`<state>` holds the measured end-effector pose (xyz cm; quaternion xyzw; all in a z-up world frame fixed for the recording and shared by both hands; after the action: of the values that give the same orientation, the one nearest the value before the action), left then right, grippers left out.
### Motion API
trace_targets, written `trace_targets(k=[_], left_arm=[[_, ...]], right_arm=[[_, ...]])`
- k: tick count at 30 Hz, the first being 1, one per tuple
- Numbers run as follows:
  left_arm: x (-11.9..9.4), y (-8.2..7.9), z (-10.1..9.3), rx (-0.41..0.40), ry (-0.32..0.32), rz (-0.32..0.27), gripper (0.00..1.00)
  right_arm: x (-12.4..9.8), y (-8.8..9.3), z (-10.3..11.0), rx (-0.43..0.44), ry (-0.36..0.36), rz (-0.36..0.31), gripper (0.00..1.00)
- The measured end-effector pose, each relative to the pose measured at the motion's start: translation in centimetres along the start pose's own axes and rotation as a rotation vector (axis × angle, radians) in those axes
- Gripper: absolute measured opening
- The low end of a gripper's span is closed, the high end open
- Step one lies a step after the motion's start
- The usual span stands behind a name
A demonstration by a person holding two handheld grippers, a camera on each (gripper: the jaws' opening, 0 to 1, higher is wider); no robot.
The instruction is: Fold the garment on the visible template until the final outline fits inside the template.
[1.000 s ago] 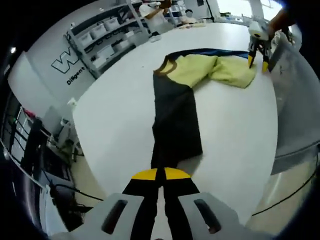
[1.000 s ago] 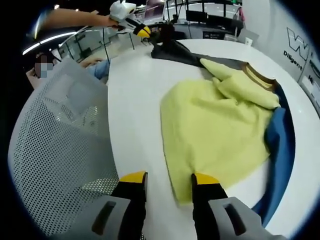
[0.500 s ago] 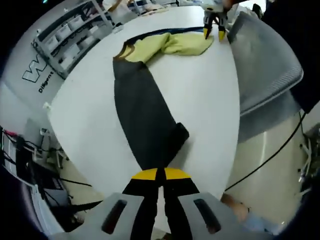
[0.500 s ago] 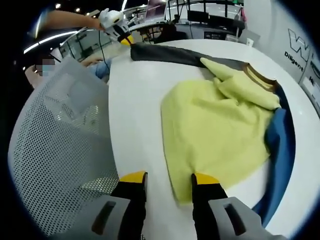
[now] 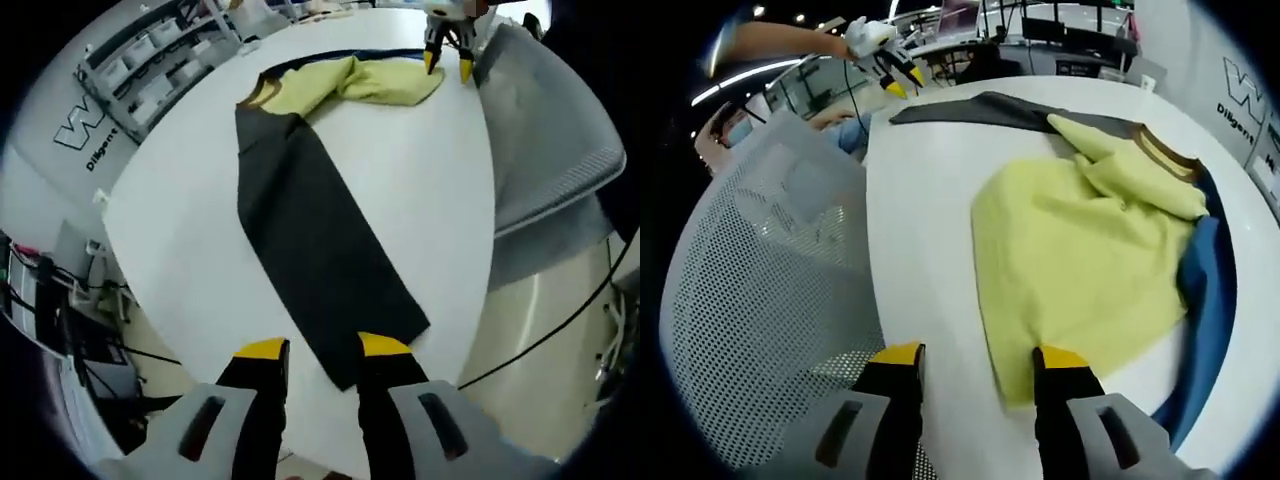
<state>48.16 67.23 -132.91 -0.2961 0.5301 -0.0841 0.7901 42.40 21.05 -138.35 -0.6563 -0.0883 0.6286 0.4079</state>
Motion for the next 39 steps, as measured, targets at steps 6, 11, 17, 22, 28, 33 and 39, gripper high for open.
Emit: trace_targets(k=[6,11,17,22,28,33,39], left_arm=[[0.0,-0.6,-0.3,-0.005,-0.005,-0.014,0.24],[0.2,-2.3,0.1,-0.061,-0.043,-0.086,0.26],[0.5,-3.7,0.1,-0.073,-0.054,-0.122,0.26],[0.8,-4.5,-0.4,-0.064,-0.047,-0.141,0.26],[1.0,-4.9,-0.7,-0.054,-0.038,-0.153,0.27],[0.9,-4.8,-0.6,-0.077,-0.048,-0.149,0.29],[0.8,-4.8,-1.0,-0.125,-0.056,-0.163,0.34]], right_arm=[[-1.4,-1.2,-1.0,0.015,0.060,-0.068,0.40],[-3.7,-1.8,-3.1,0.024,0.155,-0.143,0.37],[-5.7,-1.1,-5.4,0.050,0.229,-0.155,0.35],[-7.7,0.9,-7.3,0.169,0.322,-0.166,0.32],[-9.9,3.3,-8.7,0.247,0.374,-0.181,0.32],[-11.1,4.9,-9.1,0.270,0.413,-0.159,0.32],[-12.2,7.1,-9.1,0.317,0.454,-0.139,0.31]])
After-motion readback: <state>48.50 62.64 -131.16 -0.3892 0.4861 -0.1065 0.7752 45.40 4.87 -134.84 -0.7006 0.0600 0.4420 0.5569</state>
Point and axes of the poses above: the point that each gripper's makers call its tool centre point, and the gripper's own axes: x roughly forward along the fingers, z roughly to its left, y roughly out of its underside, the point moved 7 cm from there along -x, roughly backward along the fingers, and after that the axes turned 10 degrees about -z, right-handed, at the moved point
